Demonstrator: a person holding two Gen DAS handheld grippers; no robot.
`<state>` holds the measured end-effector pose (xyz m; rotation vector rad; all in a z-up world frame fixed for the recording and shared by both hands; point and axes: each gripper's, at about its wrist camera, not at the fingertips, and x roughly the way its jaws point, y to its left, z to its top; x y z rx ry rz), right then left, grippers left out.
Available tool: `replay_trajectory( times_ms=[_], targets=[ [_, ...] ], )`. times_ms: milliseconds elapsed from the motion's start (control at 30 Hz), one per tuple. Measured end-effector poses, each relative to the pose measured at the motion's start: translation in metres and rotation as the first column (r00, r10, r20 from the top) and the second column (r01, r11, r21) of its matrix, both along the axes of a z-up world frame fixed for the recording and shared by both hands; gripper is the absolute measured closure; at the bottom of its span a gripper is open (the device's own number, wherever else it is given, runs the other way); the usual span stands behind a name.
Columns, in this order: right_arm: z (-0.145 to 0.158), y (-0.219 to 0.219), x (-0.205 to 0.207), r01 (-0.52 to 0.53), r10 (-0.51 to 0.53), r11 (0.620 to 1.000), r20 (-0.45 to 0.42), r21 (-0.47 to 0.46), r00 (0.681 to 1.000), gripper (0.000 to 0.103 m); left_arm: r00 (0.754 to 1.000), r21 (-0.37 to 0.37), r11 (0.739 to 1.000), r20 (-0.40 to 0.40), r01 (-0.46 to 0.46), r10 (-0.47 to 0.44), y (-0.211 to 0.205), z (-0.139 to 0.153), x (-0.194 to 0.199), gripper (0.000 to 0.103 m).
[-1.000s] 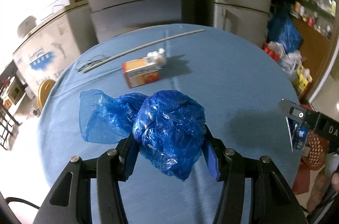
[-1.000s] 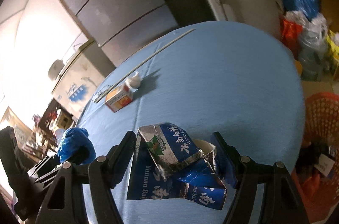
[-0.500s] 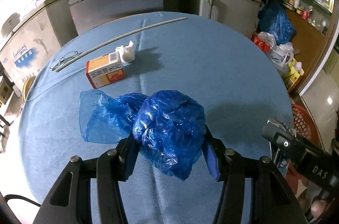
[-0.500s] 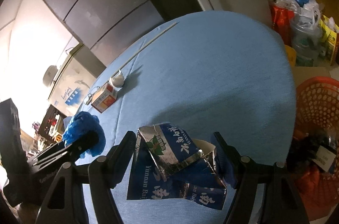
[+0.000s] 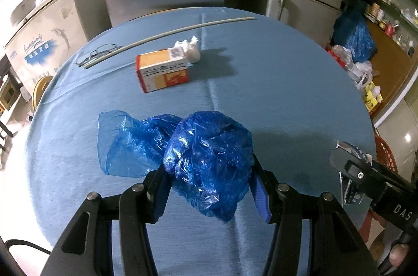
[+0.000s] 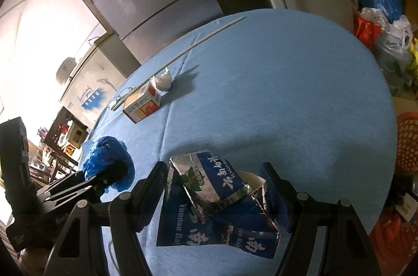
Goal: Collect trash
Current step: 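Lift the blue bag and printed packet and hold them above the table, then carry the blue bag and printed packet over the red basket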
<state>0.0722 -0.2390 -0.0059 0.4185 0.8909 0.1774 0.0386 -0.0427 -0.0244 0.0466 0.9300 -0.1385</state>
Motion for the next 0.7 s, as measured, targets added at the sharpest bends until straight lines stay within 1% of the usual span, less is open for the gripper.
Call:
replay_trajectory(
  times_ms=[100,200,333,467,567,700],
  targets=[
    [0.000,-0.004,-0.003,0.009,-0.009,1.000,0.003,0.001,1.000,0.027,1.000,-0.001,1.000,-0.001,-0.004,0.004,0.001,0.000,0.002,0.047],
    [0.002,-0.015,-0.006,0.037,-0.037,0.999,0.010,0.011,0.999,0.027,1.000,0.004,1.000,-0.002,0.013,-0.013,-0.006,0.001,0.003,0.047],
    [0.005,-0.038,-0.013,0.086,-0.086,0.996,0.021,0.025,0.996,0.027,0.998,0.022,0.998,0.003,0.061,-0.061,-0.028,0.004,0.004,0.047],
    [0.007,-0.066,-0.024,0.146,-0.147,0.988,0.029,0.044,0.989,0.027,0.992,0.034,0.991,0.000,0.127,-0.127,-0.057,0.008,0.005,0.047],
    [0.007,-0.089,-0.034,0.199,-0.200,0.979,0.030,0.055,0.979,0.027,0.986,0.046,0.985,-0.004,0.168,-0.168,-0.077,0.009,0.005,0.047],
    [0.006,-0.127,-0.052,0.284,-0.287,0.957,0.033,0.061,0.957,0.027,0.974,0.061,0.973,-0.004,0.225,-0.225,-0.107,0.012,0.004,0.047]
  ],
)
